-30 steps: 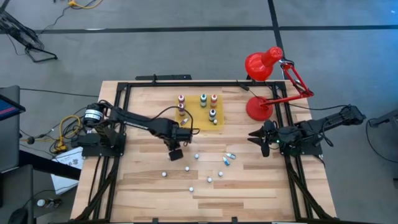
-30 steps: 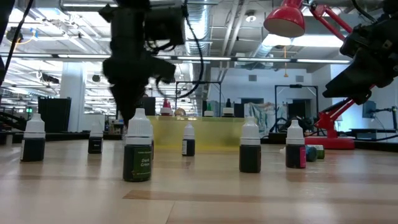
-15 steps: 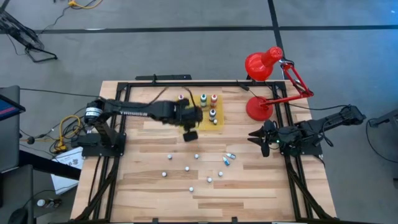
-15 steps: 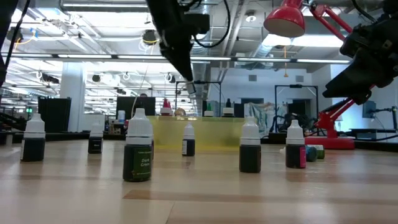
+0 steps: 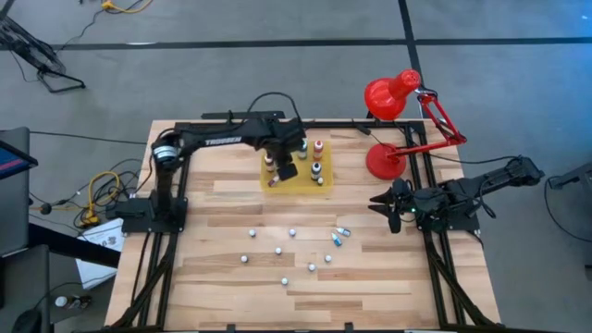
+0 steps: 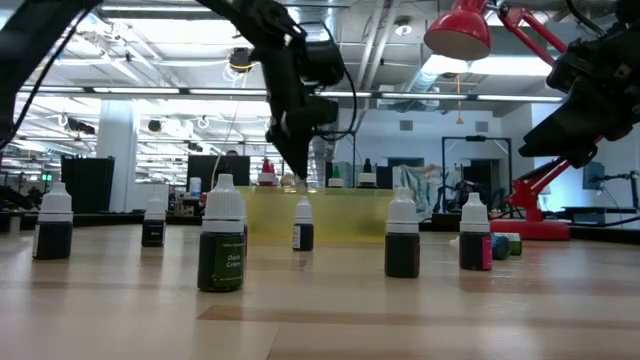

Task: Pick & Place food coloring
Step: Put the small white food coloring in the bin

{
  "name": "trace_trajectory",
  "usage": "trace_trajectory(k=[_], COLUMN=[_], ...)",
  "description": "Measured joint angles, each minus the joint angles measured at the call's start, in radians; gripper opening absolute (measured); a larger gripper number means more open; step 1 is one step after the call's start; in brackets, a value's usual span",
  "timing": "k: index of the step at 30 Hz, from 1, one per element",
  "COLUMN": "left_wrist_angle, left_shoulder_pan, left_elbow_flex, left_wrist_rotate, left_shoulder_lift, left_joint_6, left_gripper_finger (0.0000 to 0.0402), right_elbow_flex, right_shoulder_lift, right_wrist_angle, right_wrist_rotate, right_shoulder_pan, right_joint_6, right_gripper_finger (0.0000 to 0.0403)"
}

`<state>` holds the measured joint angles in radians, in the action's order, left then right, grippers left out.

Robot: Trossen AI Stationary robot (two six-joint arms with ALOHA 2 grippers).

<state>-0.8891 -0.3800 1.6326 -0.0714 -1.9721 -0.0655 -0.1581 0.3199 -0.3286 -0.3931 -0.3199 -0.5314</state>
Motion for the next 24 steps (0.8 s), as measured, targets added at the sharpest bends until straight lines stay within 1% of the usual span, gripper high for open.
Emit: trace_trajectory(k=[4, 8, 24], left_wrist_angle=[-0.069, -0.088, -0.089], left_shoulder_pan=[-0.034, -0.057, -0.103], left_elbow_flex=[0.081, 0.123, 0.125], left_wrist_rotate=[-0.002, 0.012, 0.012], left_shoulder_lift=[-0.076, -0.135, -0.210], left_joint_6=[-0.055, -0.093, -0.094], left_gripper_finger=[0.0048, 0.0048, 0.0048], right_elbow_flex=[0.000, 0.000, 0.000], right_shoulder_lift=[0.000, 0.000, 0.000], right_wrist_angle=[0.000, 0.000, -0.001], right_wrist_rotate=[0.000, 0.000, 0.000], right_shoulder_pan=[0.000, 0.000, 0.000], right_joint_6=[0.000, 0.000, 0.000], right_gripper_finger=[0.0122, 0.0122, 0.0122])
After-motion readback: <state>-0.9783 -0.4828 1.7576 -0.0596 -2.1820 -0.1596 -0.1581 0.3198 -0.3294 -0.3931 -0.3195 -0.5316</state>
